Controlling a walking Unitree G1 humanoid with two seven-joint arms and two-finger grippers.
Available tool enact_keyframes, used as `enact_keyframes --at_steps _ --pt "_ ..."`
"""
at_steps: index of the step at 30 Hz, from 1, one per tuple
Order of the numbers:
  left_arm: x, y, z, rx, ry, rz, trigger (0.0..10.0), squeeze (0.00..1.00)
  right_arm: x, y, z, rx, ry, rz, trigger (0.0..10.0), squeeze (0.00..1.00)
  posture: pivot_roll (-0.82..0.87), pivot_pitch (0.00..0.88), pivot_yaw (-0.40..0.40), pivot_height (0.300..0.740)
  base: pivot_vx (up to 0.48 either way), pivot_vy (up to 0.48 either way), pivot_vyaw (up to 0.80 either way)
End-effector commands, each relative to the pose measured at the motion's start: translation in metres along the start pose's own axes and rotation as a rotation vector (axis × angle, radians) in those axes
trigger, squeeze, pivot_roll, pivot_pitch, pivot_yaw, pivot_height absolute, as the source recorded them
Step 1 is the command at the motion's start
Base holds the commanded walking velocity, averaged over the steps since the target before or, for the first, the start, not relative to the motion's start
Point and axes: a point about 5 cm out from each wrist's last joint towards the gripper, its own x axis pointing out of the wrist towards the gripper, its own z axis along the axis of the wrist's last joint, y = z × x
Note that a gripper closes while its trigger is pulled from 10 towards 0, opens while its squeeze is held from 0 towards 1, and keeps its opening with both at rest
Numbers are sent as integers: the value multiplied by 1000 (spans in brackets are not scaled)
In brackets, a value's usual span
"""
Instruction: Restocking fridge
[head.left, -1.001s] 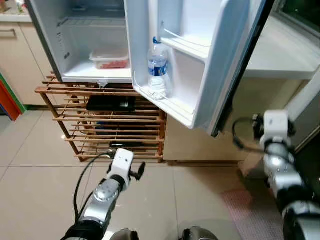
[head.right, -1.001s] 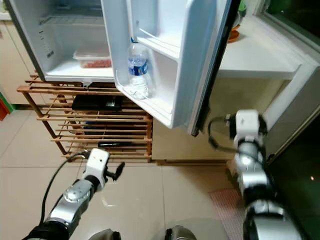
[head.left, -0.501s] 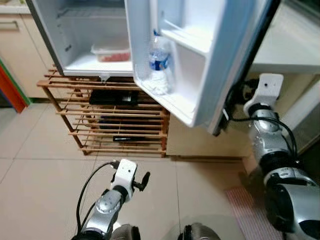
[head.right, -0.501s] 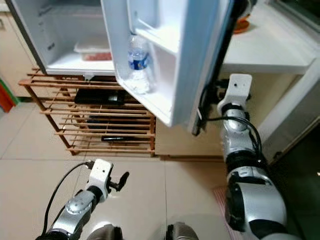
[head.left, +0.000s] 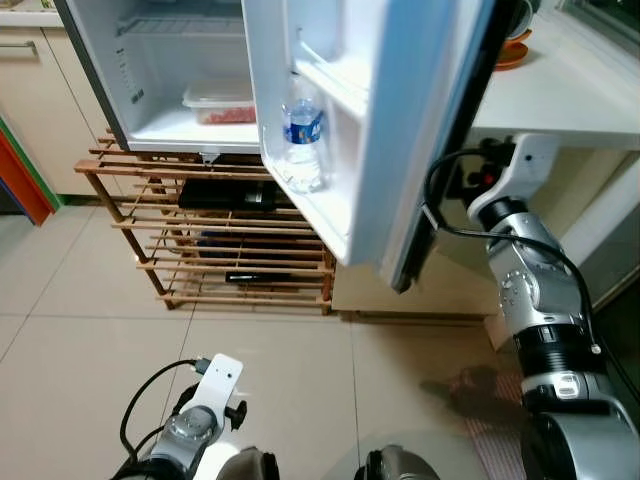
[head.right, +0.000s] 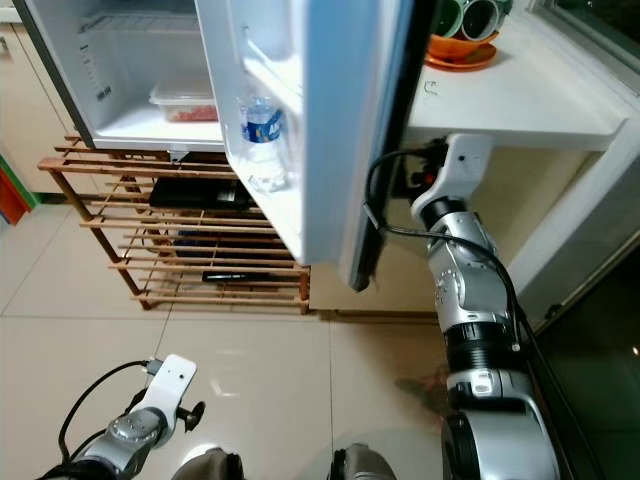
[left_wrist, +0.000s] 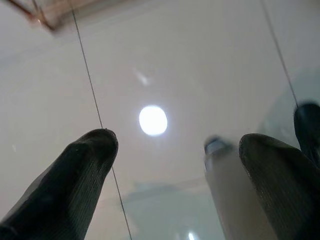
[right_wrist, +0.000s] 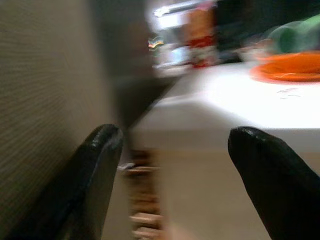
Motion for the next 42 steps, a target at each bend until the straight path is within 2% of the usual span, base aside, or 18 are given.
enact_keyframes --at_steps 1,6,9,13,16,17,19,20,21,24,26,27,28,29,30,33,35,42 --pt "-1 -1 -16 -30 90 -9 10000 0 -4 20 6 47 21 149 10000 0 -103 0 -18 693 0 0 0" --pt "-12 -9 -68 -92 303 -17 10000 0 -33 62 34 336 40 547 10000 0 -114 0 -20 693 0 0 0" --pt "-13 -7 -73 -83 318 -6 10000 0 -35 62 37 346 42 551 10000 0 -116 0 -23 693 0 0 0" --pt "-9 -9 -60 -45 253 -19 10000 0 -25 23 20 279 94 275 10000 0 -110 0 -28 693 0 0 0" --pt "-2 -21 -24 12 89 -71 10000 0 -21 -11 9 116 146 -27 10000 0 -107 0 -31 693 0 0 0" --pt "0 -26 -8 76 10 -88 10000 0 -22 -23 7 74 151 -124 10000 0 -103 0 -29 693 0 0 0" --pt "1 -30 2 120 -40 -97 10000 0 -23 -29 6 51 152 -179 10000 0 -102 0 -28 693 0 0 0" --pt "1 -40 32 161 -202 -125 10000 0 -26 -42 6 -51 128 -308 10000 0 -96 0 -28 693 0 0 0" --pt "1 -40 32 161 -202 -125 10000 0 -26 -42 6 -51 128 -308 10000 0 -96 0 -28 693 0 0 0" --pt "-6 -30 74 83 -443 -100 10000 0 -36 -47 -6 -94 120 -395 10000 0 -82 0 -21 693 0 0 0" --pt "-9 -27 83 51 -497 -97 10000 0 -38 -46 -11 -98 121 -407 10000 0 -80 0 -22 693 0 0 0" --pt "-17 -19 104 40 -629 -57 10000 0 -42 -45 -20 -107 134 -419 10000 0 -76 0 -23 693 0 0 0" --pt "-17 -19 104 40 -629 -57 10000 0 -42 -45 -20 -107 134 -419 10000 0 -76 0 -23 693 0 0 0" --pt "-29 -12 125 24 -755 -22 10000 0 -45 -42 -30 -101 152 -429 10000 0 -68 0 -24 693 0 0 0" --pt "-29 -12 125 24 -755 -22 10000 0 -45 -42 -30 -101 152 -429 10000 0 -68 0 -24 693 0 0 0" --pt "-76 12 176 -71 -1056 77 10000 0 -51 -32 -51 -120 175 -430 10000 0 -53 0 -21 693 0 0 0" --pt "-89 15 186 -78 -1123 84 10000 0 -52 -30 -56 -120 171 -434 10000 0 -48 0 -21 693 0 0 0" --pt "-107 11 204 -110 -1231 43 10000 0 -53 -28 -66 -128 201 -451 10000 0 -42 0 -19 693 167 85 360"
